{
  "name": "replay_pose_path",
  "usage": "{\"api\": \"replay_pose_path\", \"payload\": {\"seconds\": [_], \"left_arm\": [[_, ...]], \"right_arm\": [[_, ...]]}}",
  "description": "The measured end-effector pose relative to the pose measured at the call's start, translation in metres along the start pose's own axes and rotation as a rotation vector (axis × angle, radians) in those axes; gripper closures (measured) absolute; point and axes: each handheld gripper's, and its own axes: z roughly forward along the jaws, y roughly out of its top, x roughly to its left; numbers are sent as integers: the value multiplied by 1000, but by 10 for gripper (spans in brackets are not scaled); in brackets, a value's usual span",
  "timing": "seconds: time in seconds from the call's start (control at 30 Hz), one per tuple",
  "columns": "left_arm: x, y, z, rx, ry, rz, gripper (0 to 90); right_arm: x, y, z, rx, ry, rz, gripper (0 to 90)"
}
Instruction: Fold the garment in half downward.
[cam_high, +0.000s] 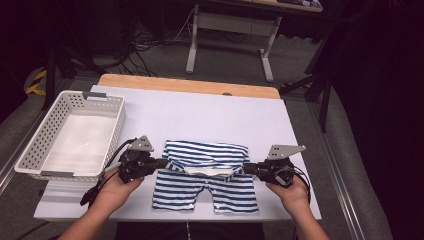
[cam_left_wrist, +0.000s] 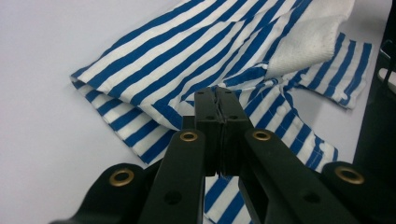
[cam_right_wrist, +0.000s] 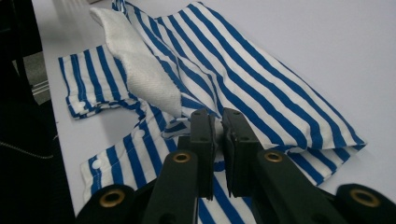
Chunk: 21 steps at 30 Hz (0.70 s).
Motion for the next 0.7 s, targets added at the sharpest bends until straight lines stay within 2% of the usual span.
{"api": "replay_pose_path", "payload": {"seconds": [0.3, 0.53, 0.7], "left_arm": [[-9, -10, -1, 30, -25, 15, 894], [-11, -16, 0, 55, -44, 16, 894], [-15, -20, 0, 71, -55, 19, 894]], "right_arm": [[16, -9, -4, 28, 22, -26, 833], [19, -19, -3, 48, 43, -4, 833], [25, -21, -5, 64, 62, -14, 832]]}}
